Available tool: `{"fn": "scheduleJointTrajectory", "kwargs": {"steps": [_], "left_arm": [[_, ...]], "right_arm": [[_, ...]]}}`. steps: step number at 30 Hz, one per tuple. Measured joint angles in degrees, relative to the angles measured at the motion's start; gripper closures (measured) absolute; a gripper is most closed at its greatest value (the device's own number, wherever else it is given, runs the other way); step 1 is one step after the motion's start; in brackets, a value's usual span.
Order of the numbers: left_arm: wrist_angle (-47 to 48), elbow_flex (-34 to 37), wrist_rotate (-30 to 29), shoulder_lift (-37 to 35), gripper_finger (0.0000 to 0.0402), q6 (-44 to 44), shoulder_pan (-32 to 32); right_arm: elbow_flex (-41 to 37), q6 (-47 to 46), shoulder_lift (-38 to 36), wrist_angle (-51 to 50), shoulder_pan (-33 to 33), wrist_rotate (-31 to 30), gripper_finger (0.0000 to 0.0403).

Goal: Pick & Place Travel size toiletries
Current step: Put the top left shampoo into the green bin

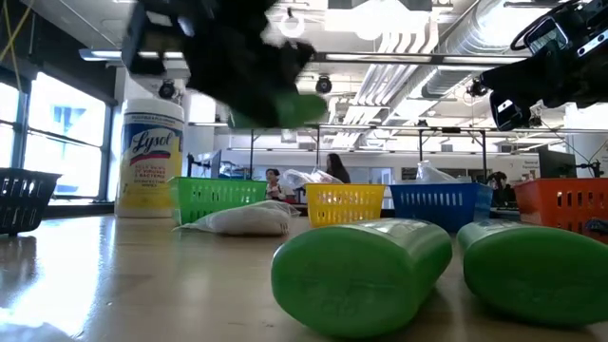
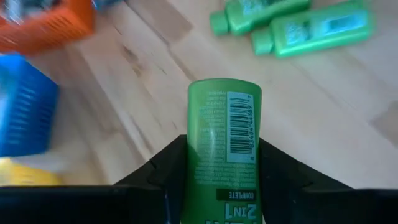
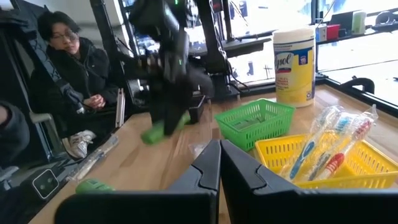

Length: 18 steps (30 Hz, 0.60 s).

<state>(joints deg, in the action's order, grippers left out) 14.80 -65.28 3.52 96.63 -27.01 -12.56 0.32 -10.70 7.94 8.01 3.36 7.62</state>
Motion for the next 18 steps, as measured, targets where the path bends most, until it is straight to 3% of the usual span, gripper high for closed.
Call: {"fn": "scheduleJointTrajectory", "kwargs": {"steps": [4,9,14,18], "left_arm": [[4.65,-0.15,-1.05,-7.49,0.026,-3.48,0.24],[13.78,-0.09,-8.45,-13.61,0.026,-7.58,3.18],[25.63,0.04,-15.6,-14.81,0.0259,-12.78,7.45],[28.41,2.18,-16.77,-14.09,0.0259,-14.69,11.37]], "right_arm": [[-0.01,0.02,-0.01,0.03,0.0,0.0,0.0401],[-0.02,0.0,0.0,0.0,0.02,0.0,0.0401],[0.0,0.15,0.11,0.51,0.01,0.0,0.0401],[-0.01,0.42,0.24,0.47,0.0,0.0,0.0401]]}}
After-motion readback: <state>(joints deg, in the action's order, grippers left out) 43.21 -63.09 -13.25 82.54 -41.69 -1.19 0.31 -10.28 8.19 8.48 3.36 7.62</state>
